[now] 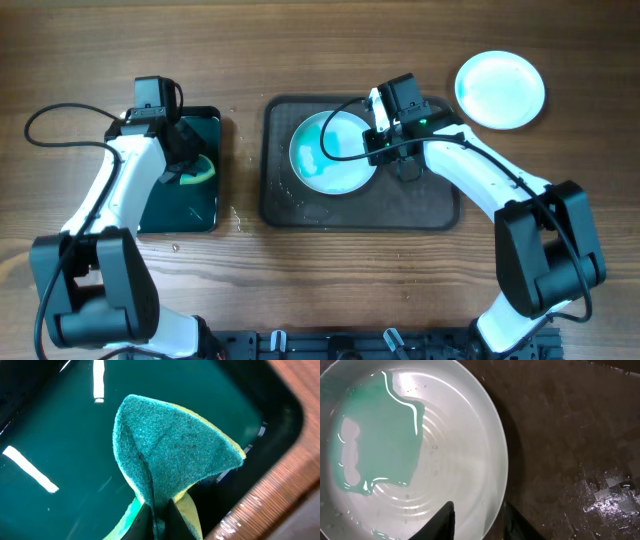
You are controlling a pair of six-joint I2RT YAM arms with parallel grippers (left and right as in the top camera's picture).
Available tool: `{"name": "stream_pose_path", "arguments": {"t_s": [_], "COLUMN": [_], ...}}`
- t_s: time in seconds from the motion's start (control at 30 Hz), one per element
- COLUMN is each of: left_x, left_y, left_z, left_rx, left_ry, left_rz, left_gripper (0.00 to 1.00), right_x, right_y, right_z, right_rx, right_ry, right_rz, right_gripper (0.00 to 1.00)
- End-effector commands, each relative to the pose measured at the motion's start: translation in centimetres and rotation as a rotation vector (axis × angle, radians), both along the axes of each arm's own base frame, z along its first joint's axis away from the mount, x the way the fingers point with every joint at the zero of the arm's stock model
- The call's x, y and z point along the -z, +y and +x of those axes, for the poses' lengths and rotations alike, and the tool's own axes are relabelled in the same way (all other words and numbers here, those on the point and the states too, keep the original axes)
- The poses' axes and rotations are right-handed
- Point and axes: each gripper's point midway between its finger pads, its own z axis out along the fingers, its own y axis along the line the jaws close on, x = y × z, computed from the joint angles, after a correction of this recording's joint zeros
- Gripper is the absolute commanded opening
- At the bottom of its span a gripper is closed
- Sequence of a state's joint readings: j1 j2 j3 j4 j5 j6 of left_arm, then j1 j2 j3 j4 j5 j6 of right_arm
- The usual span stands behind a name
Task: Clean dirty plates on tray and stack at the side
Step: 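Return the sponge to the water tray with the left gripper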
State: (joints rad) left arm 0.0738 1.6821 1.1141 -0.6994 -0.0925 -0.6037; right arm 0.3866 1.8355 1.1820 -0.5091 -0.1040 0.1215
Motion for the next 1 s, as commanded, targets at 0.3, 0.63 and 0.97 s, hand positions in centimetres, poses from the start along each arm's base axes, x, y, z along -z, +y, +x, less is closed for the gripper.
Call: {"name": "stream_pose_path", "arguments": {"t_s": [0.3, 0.63, 0.97], "left_x": [2.8, 1.5, -8.8], "left_y": [2.8, 3.1, 2.1], "left_z": [0.3, 1.2, 2.3], "left_rx": [-0.064, -0.063, -0.029], "left_ry": [0.024, -0.004, -0.275], "left_rz": [-0.047, -0.034, -0.057], "left_gripper": [0.04, 0.57, 1.00], "right_x": [3.2, 4.2, 5.1], "right_y": [-0.3, -0.4, 0.1], "right_z": [-1.7, -1.9, -0.8], "right_rx": [-0.012, -0.009, 0.008], "right_ry": [0.102, 0.128, 0.100], "right_rz": [-0.020, -0.029, -0.011], "right_gripper": [0.49, 0.54, 0.08]}}
